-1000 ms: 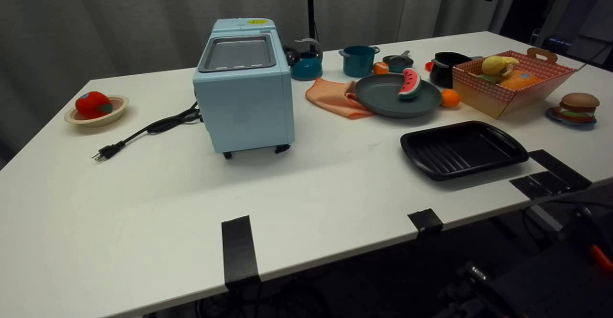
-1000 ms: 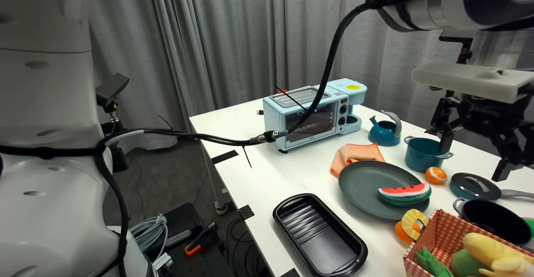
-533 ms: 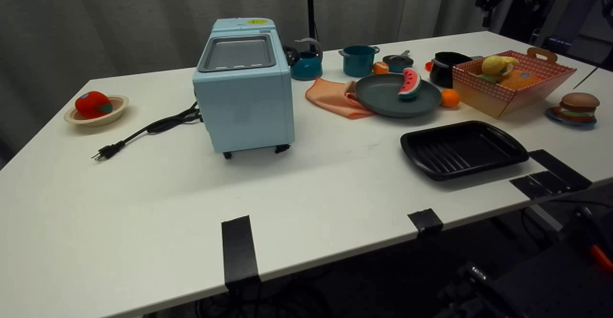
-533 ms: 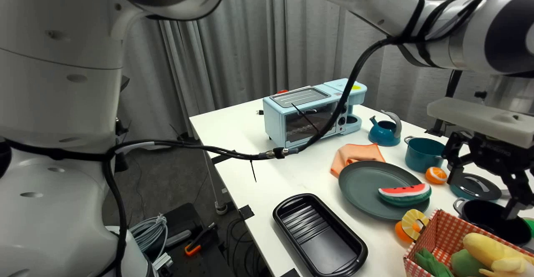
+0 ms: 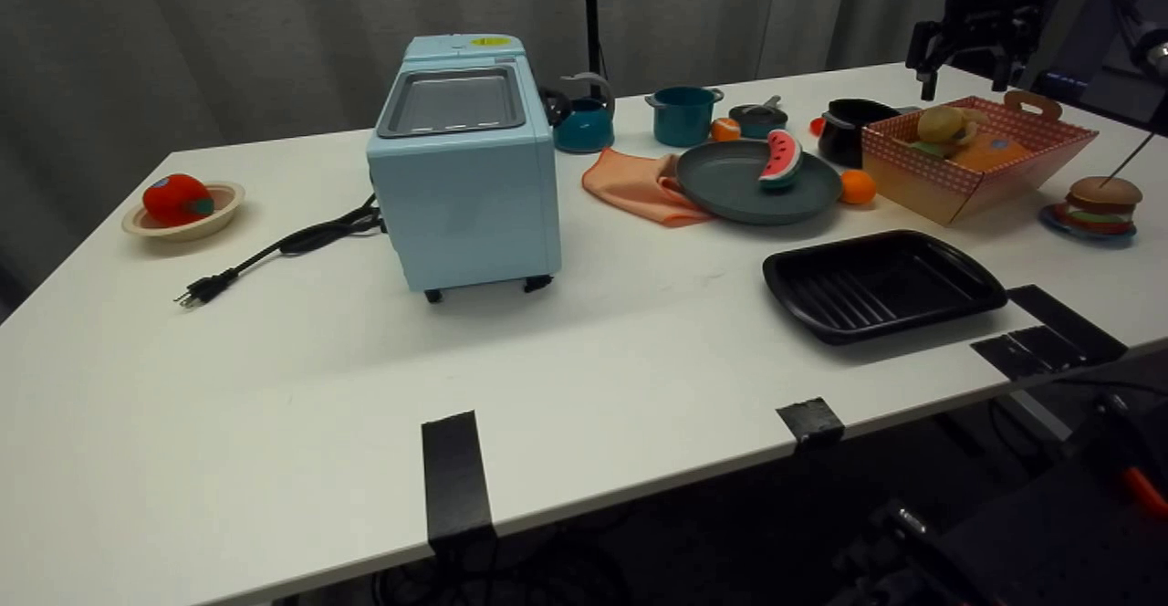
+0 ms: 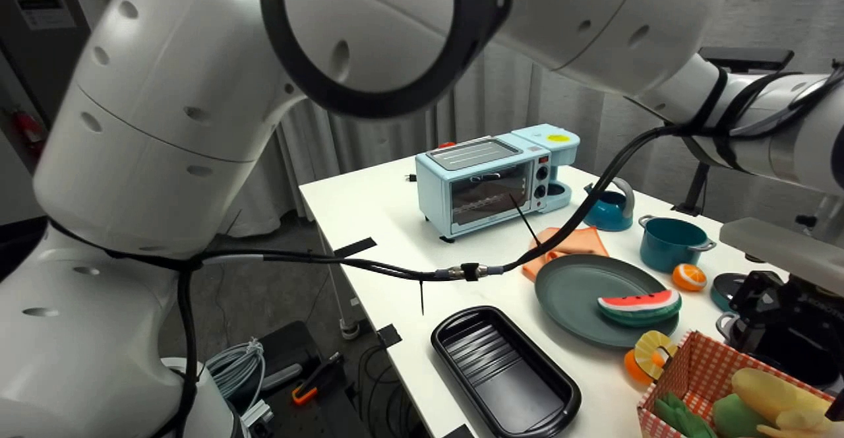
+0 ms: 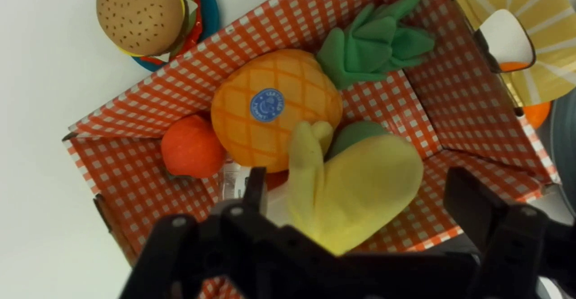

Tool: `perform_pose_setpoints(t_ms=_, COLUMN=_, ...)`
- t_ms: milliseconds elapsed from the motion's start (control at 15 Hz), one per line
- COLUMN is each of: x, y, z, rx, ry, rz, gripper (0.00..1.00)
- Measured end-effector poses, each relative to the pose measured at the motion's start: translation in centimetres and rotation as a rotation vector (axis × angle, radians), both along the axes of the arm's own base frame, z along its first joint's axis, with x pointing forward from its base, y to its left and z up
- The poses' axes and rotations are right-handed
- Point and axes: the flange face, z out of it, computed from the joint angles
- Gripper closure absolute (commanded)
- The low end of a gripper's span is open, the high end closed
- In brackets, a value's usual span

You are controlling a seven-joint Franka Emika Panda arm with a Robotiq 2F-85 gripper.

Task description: Put the banana plushie on the gray plate then move the watermelon plushie to the black plate

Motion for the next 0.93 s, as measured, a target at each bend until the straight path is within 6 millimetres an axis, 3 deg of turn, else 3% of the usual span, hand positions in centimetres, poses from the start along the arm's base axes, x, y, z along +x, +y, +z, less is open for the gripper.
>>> perform_pose_setpoints(t_ms=267, x=1.7, y=-0.4, z=-1.9, rx=0.011, ry=0.038, rz=-0.004, gripper=0.02)
perform_pose_setpoints(t_ms=333, x=2.1, y=-0.3, z=-2.3, rx=0.016, ry=0.049, rz=-0.003, gripper=0.26)
perform_pose_setpoints(t_ms=467, x=2.6, y=-0.1, z=-3.2, rx=0.026, ry=0.072, rz=0.0, gripper=0.3)
perform_pose_setpoints(t_ms=933, x=3.0, y=-0.9, z=-5.2, rx=0.045, ry=0.127, rz=-0.015, gripper=0.83)
